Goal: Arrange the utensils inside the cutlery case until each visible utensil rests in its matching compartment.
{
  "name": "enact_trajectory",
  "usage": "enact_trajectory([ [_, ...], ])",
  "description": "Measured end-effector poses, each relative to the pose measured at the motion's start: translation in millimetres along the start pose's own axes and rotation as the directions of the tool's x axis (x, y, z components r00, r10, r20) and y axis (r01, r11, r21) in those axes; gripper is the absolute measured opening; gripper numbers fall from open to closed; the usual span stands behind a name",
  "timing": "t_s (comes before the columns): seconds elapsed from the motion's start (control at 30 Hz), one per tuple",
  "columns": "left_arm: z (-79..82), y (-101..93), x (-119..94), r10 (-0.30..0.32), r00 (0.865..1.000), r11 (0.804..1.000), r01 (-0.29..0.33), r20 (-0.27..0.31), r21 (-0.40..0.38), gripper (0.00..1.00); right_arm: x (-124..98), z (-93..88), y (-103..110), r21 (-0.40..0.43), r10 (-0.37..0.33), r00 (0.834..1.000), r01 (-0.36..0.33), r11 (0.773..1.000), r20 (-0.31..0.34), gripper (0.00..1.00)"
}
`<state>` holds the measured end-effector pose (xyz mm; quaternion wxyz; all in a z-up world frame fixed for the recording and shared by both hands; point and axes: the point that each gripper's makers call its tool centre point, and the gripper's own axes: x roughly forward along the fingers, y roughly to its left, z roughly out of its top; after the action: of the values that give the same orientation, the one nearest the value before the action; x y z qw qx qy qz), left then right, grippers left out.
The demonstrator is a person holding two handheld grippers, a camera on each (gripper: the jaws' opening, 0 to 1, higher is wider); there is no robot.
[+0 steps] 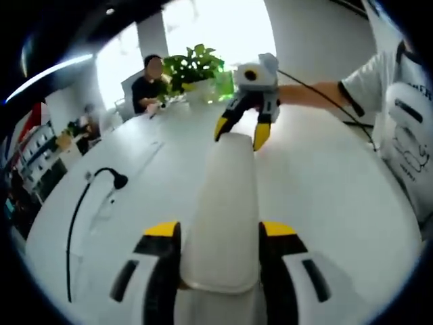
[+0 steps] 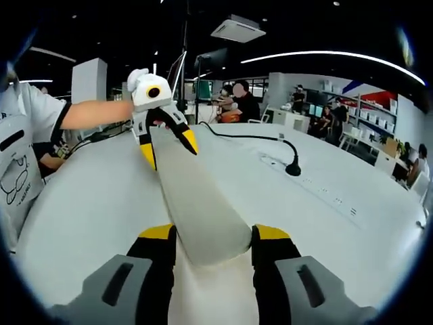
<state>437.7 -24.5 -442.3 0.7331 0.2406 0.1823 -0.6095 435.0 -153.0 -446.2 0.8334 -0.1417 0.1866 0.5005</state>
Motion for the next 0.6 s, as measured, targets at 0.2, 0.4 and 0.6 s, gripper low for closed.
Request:
enact_trajectory([
  [0.2,-5.9,-6.5,8.6,-0.03,0.999,0.999,0.029,-0.023,-0.029,0.45,4.6,-4.0,-0.9,0.04,0.012,1.0,-0.013,0.999,0.006,0.47],
  [0.4,-5.0,-3.3,12.2,-0.035,0.999,0.998,0.035,0.001,-0.047,0.44,4.4,-4.4,-1.4,0.085,0.019,1.0,-0.02,0.996,0.022,0.47],
  [0.6,-4.2,-0.7,13.1,-0.018,1.0,0.999,0.019,0.023,-0.045,0.46,2.5,-5.0,0.6,0.096,0.016,1.0,-0.018,0.995,0.021,0.47],
])
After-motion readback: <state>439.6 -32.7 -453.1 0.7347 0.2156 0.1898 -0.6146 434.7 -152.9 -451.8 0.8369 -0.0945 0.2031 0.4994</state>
